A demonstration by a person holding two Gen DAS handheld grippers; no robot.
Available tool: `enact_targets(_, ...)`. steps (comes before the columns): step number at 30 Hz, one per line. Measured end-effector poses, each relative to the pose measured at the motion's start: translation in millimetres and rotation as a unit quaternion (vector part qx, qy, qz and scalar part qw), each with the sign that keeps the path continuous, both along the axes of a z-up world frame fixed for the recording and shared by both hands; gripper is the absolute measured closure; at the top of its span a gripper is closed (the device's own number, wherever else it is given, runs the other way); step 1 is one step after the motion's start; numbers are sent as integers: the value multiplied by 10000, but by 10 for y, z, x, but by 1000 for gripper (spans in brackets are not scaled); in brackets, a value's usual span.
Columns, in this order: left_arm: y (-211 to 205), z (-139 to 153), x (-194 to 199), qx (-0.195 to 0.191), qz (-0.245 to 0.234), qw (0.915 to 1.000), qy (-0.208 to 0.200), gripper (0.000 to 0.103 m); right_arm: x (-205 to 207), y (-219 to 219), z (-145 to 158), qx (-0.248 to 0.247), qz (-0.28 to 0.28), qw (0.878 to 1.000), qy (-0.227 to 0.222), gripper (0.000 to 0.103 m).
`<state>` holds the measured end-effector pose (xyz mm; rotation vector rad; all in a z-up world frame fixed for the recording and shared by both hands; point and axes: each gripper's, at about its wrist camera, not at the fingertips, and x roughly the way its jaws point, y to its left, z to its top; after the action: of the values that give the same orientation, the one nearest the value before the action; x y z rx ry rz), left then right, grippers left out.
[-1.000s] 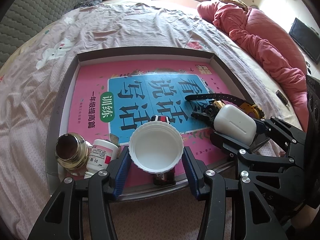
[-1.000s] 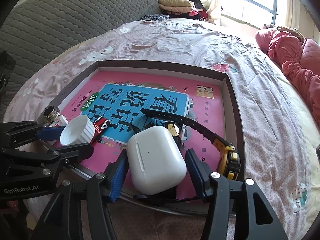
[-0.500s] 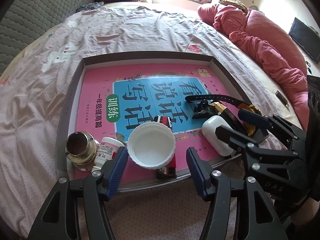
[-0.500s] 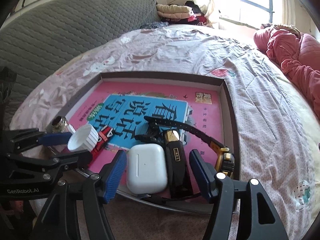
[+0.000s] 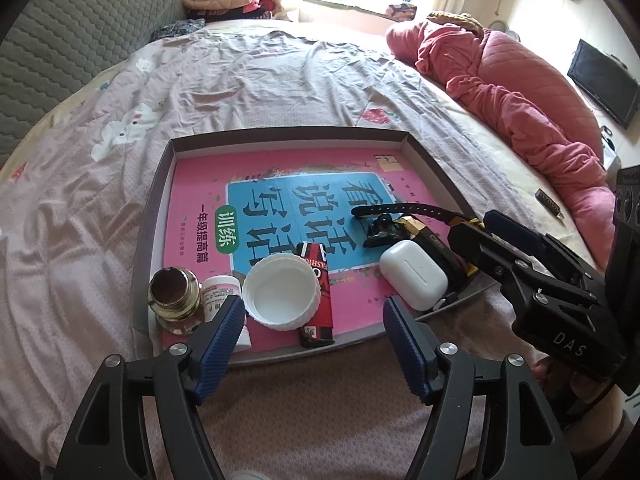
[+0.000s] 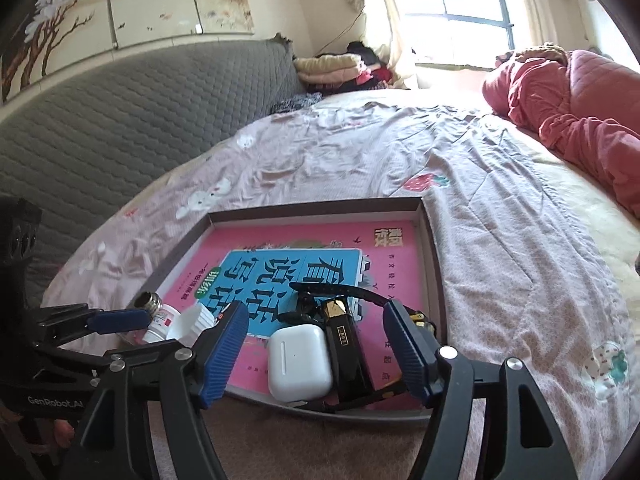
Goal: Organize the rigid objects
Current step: 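Lower the bottle cap beside the pill bottle while the right lowers the earbud case near the clip, then open both grippers and withdraw them back from the tray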
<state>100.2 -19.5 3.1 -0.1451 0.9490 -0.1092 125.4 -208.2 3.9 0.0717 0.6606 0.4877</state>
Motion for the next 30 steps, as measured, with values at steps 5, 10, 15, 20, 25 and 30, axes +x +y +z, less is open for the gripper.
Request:
enact_targets(5, 9, 30, -113, -18, 35, 10000, -24, 28, -176, -82, 54, 203, -234, 9994, -163, 33)
enact_targets(10, 19, 62, -233, -92, 99, 9999, -92, 25, -386, -71, 41, 6, -475, 9986, -222, 33)
enact_targets(15, 56, 112, -365, 152, 290, 9991, -272, 24, -605, -3, 37, -191, -489, 9980, -345, 33)
enact_targets(20, 83, 103, -494, 258, 316, 9987, -305, 24, -705, 41, 43, -321, -551, 9971, -424, 33)
enact_targets(25, 158, 87, -559, 300, 514, 9978, -280, 24, -783, 19, 7, -293, -731, 9964, -301, 33)
enact_targets(30, 160, 56, -596, 340, 619, 9972, -263, 24, -856, -37, -31, -261, -986, 9946, -213, 33)
